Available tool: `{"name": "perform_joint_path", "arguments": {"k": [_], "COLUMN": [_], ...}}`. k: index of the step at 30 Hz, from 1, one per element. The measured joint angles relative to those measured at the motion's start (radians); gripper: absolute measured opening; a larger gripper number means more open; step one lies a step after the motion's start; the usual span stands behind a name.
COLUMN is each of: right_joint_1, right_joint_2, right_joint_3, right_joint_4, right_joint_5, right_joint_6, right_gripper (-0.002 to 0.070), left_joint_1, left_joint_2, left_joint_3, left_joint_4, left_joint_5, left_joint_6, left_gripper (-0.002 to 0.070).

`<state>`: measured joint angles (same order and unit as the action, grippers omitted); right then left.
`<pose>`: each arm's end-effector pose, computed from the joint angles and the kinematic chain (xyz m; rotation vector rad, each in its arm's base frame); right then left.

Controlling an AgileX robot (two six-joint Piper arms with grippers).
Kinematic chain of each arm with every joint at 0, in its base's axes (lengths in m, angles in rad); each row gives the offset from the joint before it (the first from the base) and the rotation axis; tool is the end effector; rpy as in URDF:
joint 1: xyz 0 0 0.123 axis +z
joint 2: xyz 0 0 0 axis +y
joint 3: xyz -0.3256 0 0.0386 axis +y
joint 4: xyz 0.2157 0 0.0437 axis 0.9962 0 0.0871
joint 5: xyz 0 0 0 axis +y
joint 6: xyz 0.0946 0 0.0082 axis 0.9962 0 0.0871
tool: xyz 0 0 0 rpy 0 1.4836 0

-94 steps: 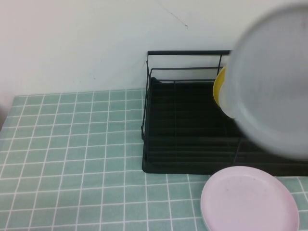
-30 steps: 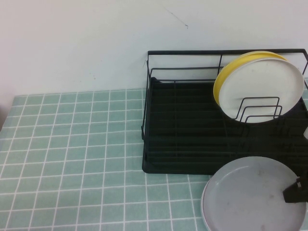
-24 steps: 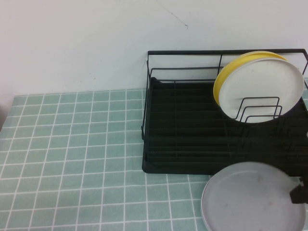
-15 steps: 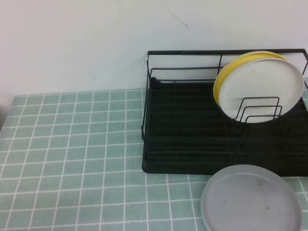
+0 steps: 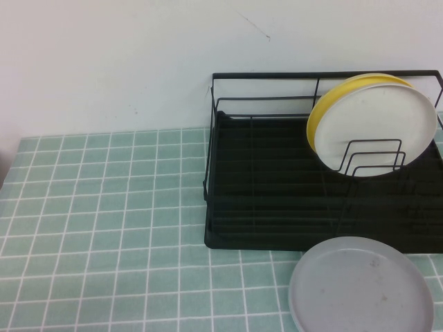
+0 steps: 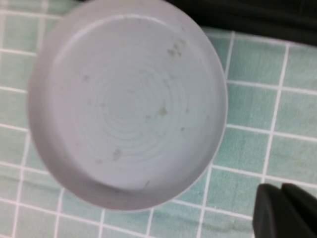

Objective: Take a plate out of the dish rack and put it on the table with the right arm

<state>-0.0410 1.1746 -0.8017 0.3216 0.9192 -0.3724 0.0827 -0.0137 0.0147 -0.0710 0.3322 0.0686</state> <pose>0.1626 0.0172 0.3154 -0.2475 2.7021 0.2870 -0.0180 -0.0037 0.1775 -0.0574 1.8152 0.0386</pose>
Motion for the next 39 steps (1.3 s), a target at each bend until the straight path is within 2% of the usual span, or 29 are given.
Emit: {"name": "perform_joint_path", "arguments": {"k": [15, 23, 27, 31, 39], "right_joint_1": [0.0, 0.0, 0.0, 0.0, -0.004], "right_joint_2": [-0.528, -0.635, -0.638, -0.697, -0.945], "right_joint_3": [0.049, 0.05, 0.052, 0.107, 0.537], "right_joint_4": [-0.005, -0.009, -0.075, -0.116, -0.13], "right_joint_5": [0.102, 0.129, 0.119, -0.023, -0.683], "right_joint_6": [-0.014, -0.014, -0.014, -0.016, -0.073], "right_gripper": [-0.0001, -0.0001, -0.0001, -0.0001, -0.0001], "left_joint_1": [0.0, 0.0, 0.0, 0.0, 0.0], "left_joint_2": [0.0, 0.0, 0.0, 0.0, 0.0], "left_joint_3": [0.0, 0.0, 0.0, 0.0, 0.0], "left_joint_4": [0.0, 0.0, 0.0, 0.0, 0.0], "left_joint_5": [0.0, 0.0, 0.0, 0.0, 0.0], "left_joint_6": [0.0, 0.002, 0.002, 0.002, 0.002], "left_gripper": [-0.0003, -0.0003, -0.0003, -0.0003, -0.0003]}}
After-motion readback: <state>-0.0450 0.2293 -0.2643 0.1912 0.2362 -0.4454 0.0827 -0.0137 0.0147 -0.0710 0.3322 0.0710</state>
